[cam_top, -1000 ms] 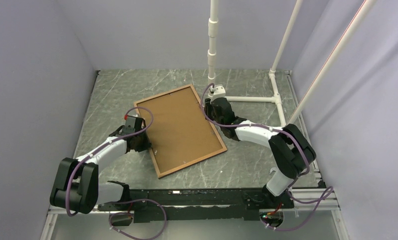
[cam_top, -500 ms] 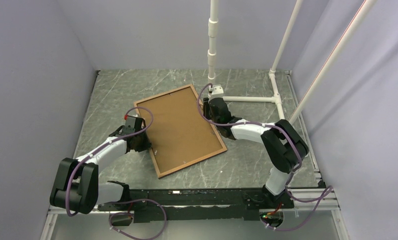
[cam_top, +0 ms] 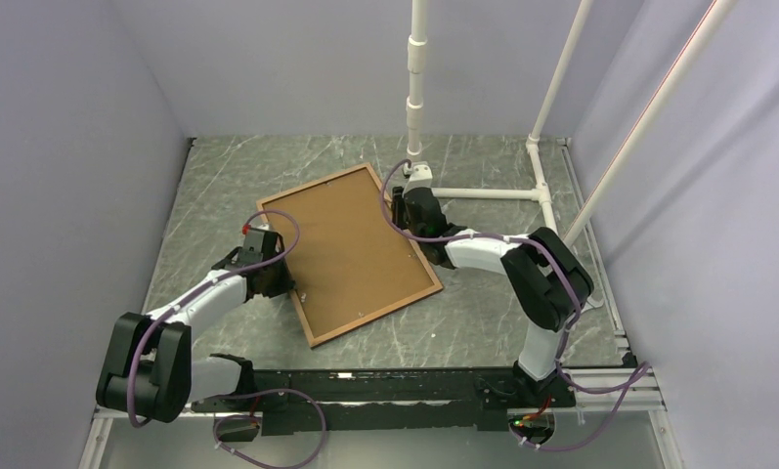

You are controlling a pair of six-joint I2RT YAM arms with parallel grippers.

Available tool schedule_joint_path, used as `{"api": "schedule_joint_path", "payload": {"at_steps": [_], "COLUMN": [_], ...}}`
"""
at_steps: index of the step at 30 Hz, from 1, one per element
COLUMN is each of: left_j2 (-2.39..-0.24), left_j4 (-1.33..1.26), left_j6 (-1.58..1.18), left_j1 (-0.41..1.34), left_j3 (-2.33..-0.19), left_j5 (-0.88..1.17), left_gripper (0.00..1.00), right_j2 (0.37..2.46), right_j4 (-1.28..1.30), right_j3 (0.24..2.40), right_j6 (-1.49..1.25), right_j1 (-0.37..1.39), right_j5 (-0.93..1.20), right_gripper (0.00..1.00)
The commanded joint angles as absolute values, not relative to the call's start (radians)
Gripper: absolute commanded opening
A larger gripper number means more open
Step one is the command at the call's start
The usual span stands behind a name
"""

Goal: Take the photo out of the frame

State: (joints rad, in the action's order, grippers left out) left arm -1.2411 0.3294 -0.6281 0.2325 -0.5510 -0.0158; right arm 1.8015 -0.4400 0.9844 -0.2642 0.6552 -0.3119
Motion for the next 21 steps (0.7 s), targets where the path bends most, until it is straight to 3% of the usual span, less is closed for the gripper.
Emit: {"api": "schedule_joint_path", "payload": {"at_steps": [1, 11, 21], "left_j2": [-1.229, -1.230, -1.161], "left_j4": [0.358, 0.344, 0.331], "left_j6": [-0.567, -0.547, -0.657], "left_j1": [0.236, 0.237, 0.281], "left_j3": [-0.520, -0.518, -0.466], "left_j5": [-0.022, 0.007, 0.094], "left_gripper": [0.00, 0.00, 0.00], "right_j2": [1.839, 1.882, 1.948], "right_j4": [-0.498, -0.557, -0.490], "right_j3": [1.032, 1.023, 1.143], "right_j6": [-0.253, -0.334, -0.439], "right_j1": [0.652, 0.646, 0.628], "right_j5": [-0.309, -0.274, -0.086], "right_gripper": [0.00, 0.00, 0.00]}}
